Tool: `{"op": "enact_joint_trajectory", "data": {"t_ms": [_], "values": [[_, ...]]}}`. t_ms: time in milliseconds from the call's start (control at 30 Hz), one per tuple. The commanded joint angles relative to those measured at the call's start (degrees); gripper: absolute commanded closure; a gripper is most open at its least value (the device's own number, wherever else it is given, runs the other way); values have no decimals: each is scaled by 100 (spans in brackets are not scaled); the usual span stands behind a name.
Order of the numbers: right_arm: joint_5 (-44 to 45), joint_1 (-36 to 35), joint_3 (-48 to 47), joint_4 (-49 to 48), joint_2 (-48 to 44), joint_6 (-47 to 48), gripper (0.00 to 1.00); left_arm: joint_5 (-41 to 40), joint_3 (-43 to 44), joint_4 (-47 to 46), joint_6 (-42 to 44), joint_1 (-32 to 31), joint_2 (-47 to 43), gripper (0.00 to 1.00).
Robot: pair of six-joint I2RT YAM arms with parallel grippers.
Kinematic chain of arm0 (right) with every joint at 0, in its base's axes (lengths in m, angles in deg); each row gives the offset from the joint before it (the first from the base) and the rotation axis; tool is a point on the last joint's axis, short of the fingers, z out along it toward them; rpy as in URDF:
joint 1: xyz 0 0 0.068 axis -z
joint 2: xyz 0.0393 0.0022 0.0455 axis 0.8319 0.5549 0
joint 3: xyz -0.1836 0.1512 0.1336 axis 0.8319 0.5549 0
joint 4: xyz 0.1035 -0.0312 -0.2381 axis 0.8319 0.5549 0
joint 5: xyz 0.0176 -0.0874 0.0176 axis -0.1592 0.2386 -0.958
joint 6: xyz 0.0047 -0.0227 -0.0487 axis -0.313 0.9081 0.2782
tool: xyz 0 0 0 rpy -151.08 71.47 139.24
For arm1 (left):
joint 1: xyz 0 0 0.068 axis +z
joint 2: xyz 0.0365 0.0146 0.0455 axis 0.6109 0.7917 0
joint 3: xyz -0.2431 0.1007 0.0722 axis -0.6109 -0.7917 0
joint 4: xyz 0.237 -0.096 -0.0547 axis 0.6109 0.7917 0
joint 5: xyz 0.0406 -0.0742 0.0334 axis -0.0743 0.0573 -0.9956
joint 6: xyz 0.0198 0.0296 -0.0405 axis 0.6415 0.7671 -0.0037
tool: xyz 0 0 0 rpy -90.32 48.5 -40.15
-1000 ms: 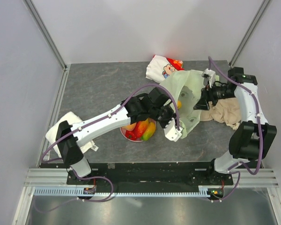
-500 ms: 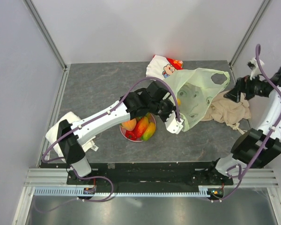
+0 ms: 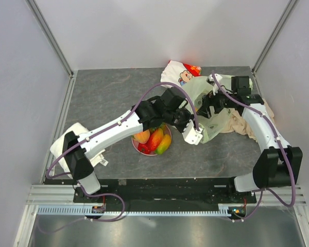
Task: Take the fake fruits out of the plastic bag
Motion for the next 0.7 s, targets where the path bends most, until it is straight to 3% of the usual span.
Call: {"op": "enact_joint_trajectory", "data": {"t_ms": [0,233,567,667], "values": [[861,-75,-3,-1576,333,-512,8,-10,102,-216,-308,10,-62,98],[1362,-435,6,-1972,1396,-512,6,-36,242,-216,-413,19,61,98],[1969,-910,50,-2824,2127,-837,4,-89,304,-216,-448,19,167,98],[2250,-1042,-117,-2694,2390,-715,5,-133,313,-216,-440,28,210,98]]}}
